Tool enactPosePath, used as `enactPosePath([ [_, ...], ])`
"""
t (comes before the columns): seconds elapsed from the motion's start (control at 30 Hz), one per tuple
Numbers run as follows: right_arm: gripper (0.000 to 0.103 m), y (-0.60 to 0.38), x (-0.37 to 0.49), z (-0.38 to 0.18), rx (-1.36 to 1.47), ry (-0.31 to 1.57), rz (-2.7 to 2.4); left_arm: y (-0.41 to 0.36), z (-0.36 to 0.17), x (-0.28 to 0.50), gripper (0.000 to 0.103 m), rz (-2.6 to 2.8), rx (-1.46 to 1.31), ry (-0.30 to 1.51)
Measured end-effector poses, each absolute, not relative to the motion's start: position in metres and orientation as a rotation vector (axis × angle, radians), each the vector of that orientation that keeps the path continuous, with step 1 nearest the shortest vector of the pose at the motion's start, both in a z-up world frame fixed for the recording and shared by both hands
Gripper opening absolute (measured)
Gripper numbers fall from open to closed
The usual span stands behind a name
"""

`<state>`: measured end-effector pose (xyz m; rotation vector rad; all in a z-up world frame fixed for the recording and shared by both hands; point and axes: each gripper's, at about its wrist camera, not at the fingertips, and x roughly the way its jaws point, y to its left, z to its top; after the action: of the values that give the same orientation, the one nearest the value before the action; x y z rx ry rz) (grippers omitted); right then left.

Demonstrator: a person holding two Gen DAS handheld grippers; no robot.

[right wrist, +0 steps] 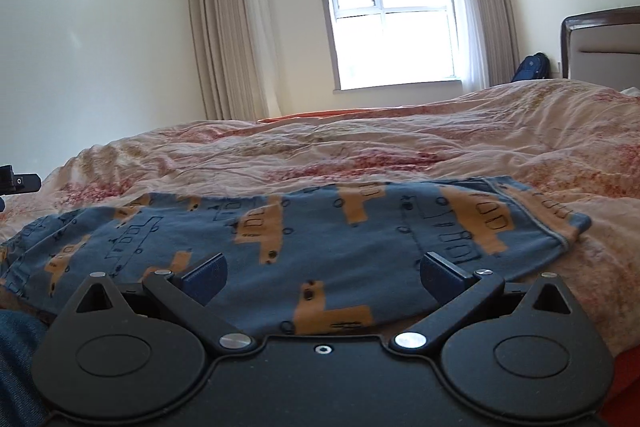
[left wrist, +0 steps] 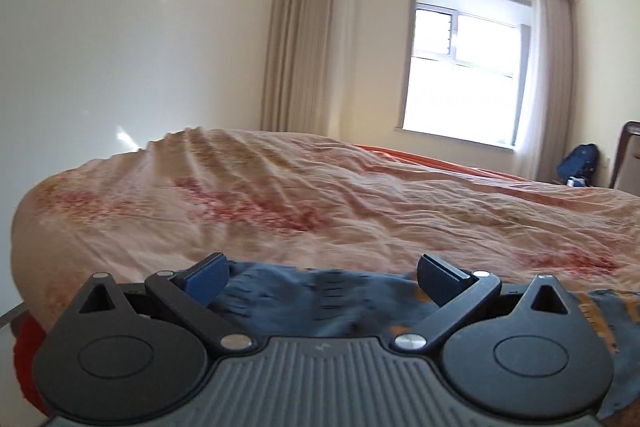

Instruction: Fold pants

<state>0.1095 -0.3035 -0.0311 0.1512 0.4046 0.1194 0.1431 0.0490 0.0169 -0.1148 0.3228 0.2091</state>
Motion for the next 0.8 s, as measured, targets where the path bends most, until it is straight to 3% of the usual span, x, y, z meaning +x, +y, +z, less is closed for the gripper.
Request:
enactPosePath([
  [0.3,0.102,-0.237,0.135,-0.029,0.107,0.447,0.246,0.148,-0.02,0.139,0.1,0.312,-0.298,0.415],
  [0.43,0.102,-0.222,0.137,-0.026,0.072,0.456,0.267,0.153,-0.041,0.146,0.081,0.231,-0.382,0.478],
  [0.5,0.102,-0.217,0.137,-0.025,0.06,0.463,0.268,0.148,-0.044,0.149,0.078,0.238,-0.369,0.471],
  [0.6,0.102,-0.213,0.137,-0.024,0.049,0.466,0.264,0.146,-0.043,0.153,0.058,0.259,-0.365,0.475],
  [0.67,0.102,-0.211,0.138,-0.024,0.046,0.471,0.263,0.144,-0.039,0.154,0.04,0.273,-0.355,0.477],
  [0.7,0.102,-0.21,0.138,-0.024,0.044,0.472,0.263,0.143,-0.037,0.154,0.027,0.279,-0.347,0.47],
  [0.73,0.102,-0.209,0.138,-0.024,0.042,0.472,0.264,0.142,-0.032,0.152,0.02,0.292,-0.331,0.452],
  [0.8,0.102,-0.207,0.138,-0.024,0.038,0.469,0.27,0.137,-0.023,0.148,0.019,0.317,-0.292,0.422],
])
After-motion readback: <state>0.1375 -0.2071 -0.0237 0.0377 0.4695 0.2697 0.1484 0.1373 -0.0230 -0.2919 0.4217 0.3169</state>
